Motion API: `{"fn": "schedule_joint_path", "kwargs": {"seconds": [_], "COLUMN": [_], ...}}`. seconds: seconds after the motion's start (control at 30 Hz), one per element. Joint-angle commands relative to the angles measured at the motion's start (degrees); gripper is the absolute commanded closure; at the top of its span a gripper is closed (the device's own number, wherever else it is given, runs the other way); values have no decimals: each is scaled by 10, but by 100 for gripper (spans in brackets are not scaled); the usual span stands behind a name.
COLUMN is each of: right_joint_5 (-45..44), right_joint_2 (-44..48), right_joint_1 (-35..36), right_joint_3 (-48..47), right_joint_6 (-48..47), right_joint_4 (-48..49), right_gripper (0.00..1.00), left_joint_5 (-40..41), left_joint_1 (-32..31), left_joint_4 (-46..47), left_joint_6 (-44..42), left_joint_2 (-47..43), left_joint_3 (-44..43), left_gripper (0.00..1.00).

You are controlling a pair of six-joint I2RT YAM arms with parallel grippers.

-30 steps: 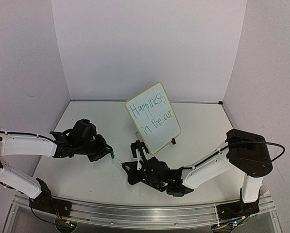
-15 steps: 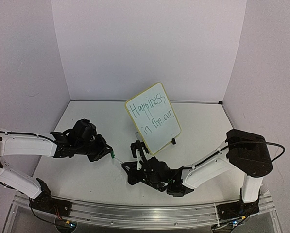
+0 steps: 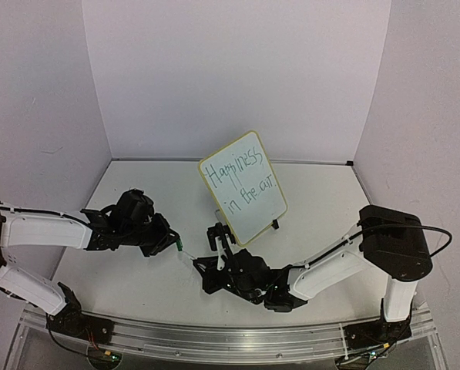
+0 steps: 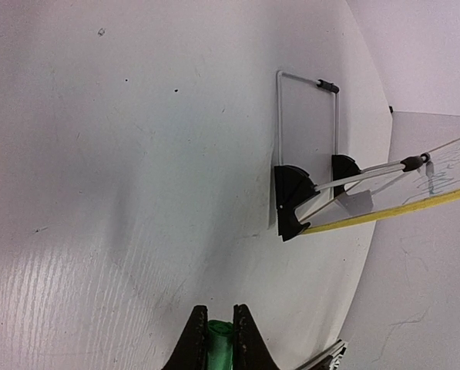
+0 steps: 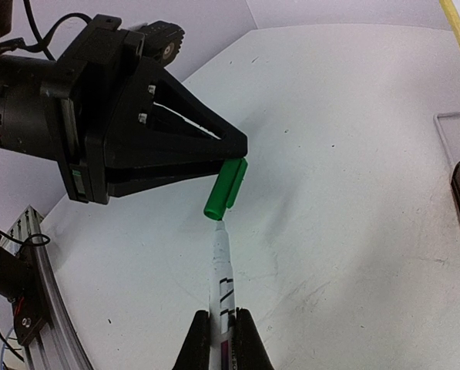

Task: Write a sentence on the whiteboard
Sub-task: Insert the whiteboard marker without the cap into the pen cap.

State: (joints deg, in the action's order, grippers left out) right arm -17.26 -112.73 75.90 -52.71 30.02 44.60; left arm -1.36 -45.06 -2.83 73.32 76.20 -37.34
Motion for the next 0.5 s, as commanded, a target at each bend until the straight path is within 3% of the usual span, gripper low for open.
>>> {"fn": "schedule_joint_path", "kwargs": {"seconds": [0.0,0.47], "right_joint_5": [-2,-12], "right_joint_2": [2,-5], "right_joint_1": [3,3], "right_joint_3": [-15,-24], "right_joint_6": [-4,-5], "right_joint_4": [25,20], "right_gripper": [100,100], "left_joint_5": [-2,-9], "left_joint_1": [-1,-2], "left_joint_4": [23,26], "left_joint_6": [2,6], "left_joint_2": [8,9], "left_joint_3": [-4,0], "left_gripper": [100,100]}}
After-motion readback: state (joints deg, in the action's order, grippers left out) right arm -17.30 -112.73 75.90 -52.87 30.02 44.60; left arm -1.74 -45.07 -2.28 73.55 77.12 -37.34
